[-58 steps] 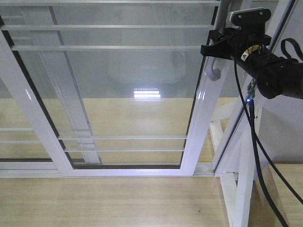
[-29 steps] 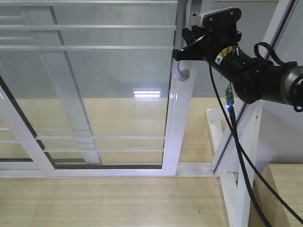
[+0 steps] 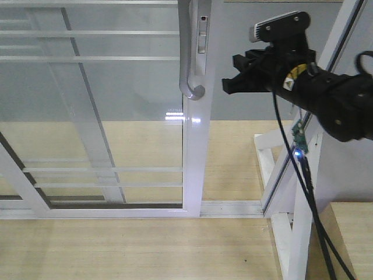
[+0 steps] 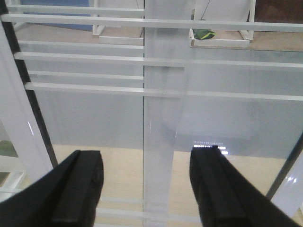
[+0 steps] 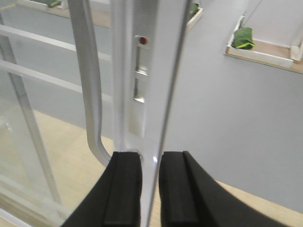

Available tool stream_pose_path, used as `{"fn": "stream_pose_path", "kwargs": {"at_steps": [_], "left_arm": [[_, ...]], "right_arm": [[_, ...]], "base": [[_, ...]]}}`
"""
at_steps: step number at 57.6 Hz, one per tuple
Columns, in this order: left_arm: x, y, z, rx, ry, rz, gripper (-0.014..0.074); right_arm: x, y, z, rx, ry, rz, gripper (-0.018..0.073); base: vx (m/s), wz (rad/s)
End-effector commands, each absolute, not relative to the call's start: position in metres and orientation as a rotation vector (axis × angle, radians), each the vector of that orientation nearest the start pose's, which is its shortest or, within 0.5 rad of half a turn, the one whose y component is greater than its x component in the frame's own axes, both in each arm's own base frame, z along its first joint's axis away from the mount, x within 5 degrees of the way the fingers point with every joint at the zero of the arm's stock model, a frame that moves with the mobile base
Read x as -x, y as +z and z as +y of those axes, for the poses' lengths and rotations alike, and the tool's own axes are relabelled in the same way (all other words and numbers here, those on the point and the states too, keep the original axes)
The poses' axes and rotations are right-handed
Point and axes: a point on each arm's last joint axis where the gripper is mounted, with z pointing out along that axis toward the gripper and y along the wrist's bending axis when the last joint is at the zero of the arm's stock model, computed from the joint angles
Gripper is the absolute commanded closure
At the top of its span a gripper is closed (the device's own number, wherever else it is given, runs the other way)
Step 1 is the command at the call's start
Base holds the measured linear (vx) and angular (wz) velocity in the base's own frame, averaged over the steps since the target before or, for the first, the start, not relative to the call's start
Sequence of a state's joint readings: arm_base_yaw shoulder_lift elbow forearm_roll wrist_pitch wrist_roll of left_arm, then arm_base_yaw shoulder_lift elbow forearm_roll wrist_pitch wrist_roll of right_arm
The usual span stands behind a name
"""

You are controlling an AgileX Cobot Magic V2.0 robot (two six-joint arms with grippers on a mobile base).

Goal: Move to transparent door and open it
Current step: 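Push the handle with the right gripper, sliding the glass panel aside, then withdraw the right arm and bring the left gripper to the door frame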

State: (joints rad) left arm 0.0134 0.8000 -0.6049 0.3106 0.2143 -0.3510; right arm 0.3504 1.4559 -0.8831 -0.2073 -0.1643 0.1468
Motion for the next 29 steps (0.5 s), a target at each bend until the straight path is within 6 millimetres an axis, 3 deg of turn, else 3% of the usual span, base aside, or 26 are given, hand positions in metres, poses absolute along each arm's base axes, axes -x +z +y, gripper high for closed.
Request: {"fn": "stream_pose_path", "kwargs": {"at_steps": [1,7,15,29], "left_arm": [[-0.182,0.332,0.004,0.068,-0.005,1.777,0.0074],[-0.195,0.331,-0.005,0.017,-0.055,1.731,0.0074],[-0.211,0.328,-0.025,-0.074,-0.150,1.673,0.0074],[-0.238,0.304,-0.072,-0.238,-0.325,1.663,0.0074]], "right_arm": [[-0.269,0.327,0.100,0.377,0.235,1.720,0.0330],[-0.231,0.340,0.084,0.364,0.213,1.729,0.0330],[-0.189,0.340,0.064,0.353,0.159,1.837,0.0328],[-0.148,0.346,0.045,0.321,0.111,1.927,0.0328]], "base": [[0.00,0.00],[0.00,0.00],[0.00,0.00],[0.00,0.00]]}}
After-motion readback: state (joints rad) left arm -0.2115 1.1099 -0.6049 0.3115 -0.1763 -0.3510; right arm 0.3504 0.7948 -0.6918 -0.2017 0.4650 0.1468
